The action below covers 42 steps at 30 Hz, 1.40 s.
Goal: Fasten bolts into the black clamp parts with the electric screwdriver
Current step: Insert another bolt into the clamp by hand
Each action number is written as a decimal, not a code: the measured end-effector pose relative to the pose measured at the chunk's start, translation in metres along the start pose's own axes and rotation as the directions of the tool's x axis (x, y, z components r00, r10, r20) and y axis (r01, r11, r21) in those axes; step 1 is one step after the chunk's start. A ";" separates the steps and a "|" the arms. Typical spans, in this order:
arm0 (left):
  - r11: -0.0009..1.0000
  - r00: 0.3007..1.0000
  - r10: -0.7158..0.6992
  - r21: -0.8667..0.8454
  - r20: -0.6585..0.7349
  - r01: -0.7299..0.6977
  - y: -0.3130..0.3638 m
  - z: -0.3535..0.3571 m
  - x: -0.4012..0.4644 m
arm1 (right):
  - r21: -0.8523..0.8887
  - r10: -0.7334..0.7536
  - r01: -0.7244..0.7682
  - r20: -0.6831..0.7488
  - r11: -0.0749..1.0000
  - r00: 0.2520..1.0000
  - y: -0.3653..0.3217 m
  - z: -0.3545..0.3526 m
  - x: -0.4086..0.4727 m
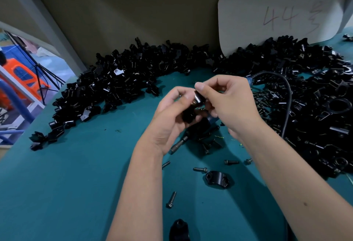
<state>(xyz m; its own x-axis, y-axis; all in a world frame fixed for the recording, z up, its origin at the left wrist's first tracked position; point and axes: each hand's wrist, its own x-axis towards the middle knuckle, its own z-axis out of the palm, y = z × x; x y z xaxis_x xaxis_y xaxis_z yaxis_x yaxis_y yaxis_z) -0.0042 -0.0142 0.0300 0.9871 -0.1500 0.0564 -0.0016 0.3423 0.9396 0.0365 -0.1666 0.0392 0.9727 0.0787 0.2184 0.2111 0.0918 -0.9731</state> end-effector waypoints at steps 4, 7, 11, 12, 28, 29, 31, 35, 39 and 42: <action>0.999 0.998 -0.038 0.011 -0.047 0.039 0.002 -0.003 0.001 | 0.063 -0.001 -0.004 0.075 0.998 0.997 -0.002 -0.007 0.001; 0.992 0.988 0.032 0.122 -0.150 -0.014 -0.002 -0.006 0.003 | 0.013 0.022 -0.023 0.082 1.000 0.996 0.000 -0.010 0.003; 0.958 0.969 0.145 0.275 -0.200 -0.086 -0.006 -0.007 0.006 | -0.183 0.112 -0.094 0.088 0.979 0.990 0.003 -0.008 0.003; 0.945 0.964 0.166 0.313 -0.206 -0.095 -0.007 -0.007 0.006 | -0.223 0.127 -0.100 0.107 0.970 0.986 0.002 -0.007 0.002; 0.991 0.958 0.065 0.133 -0.278 -0.029 -0.007 0.000 0.009 | -0.094 -0.031 0.055 0.243 0.994 0.969 0.007 -0.009 0.004; 0.992 0.959 0.058 0.124 -0.278 -0.024 -0.007 0.000 0.009 | -0.067 -0.032 0.050 0.252 0.997 0.967 0.008 -0.012 0.005; 0.991 0.964 0.054 0.133 -0.262 -0.020 -0.008 -0.001 0.009 | -0.071 -0.033 0.052 0.252 0.996 0.967 0.008 -0.018 0.006; 0.987 0.971 0.073 0.155 -0.227 -0.038 -0.010 -0.001 0.010 | -0.305 -0.102 0.160 0.198 0.939 0.975 0.007 -0.018 0.007; 0.982 0.972 0.081 0.183 -0.222 -0.040 -0.012 0.001 0.011 | -0.397 -0.106 0.175 0.191 0.901 0.976 0.005 -0.013 0.002; 0.980 0.968 0.085 0.194 -0.236 -0.039 -0.011 -0.003 0.012 | -0.379 -0.003 0.104 0.257 0.920 0.966 0.003 -0.016 0.001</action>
<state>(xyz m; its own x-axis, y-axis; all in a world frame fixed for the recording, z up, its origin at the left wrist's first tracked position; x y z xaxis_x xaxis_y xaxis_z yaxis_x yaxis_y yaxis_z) 0.0076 -0.0172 0.0192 0.9932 0.1024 0.0548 -0.0710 0.1612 0.9844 0.0394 -0.1827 0.0349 0.9144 0.3310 0.2332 0.3320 -0.2836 -0.8996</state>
